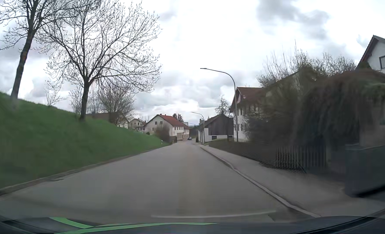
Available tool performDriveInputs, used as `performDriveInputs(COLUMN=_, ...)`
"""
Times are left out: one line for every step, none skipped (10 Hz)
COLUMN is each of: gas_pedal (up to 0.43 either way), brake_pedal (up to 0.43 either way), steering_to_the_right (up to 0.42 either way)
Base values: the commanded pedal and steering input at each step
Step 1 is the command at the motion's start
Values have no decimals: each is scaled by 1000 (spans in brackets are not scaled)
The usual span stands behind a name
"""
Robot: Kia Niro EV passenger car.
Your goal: Follow the waypoints while adhering to traffic rules and regulations
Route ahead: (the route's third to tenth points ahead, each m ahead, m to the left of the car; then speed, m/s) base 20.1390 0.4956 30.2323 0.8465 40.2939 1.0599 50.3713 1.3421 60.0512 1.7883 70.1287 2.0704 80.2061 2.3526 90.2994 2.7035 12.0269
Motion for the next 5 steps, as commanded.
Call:
performDriveInputs(gas_pedal=0, brake_pedal=0, steering_to_the_right=-2)
performDriveInputs(gas_pedal=0, brake_pedal=0, steering_to_the_right=-3)
performDriveInputs(gas_pedal=0, brake_pedal=0, steering_to_the_right=-3)
performDriveInputs(gas_pedal=0, brake_pedal=0, steering_to_the_right=-4)
performDriveInputs(gas_pedal=0, brake_pedal=0, steering_to_the_right=-4)
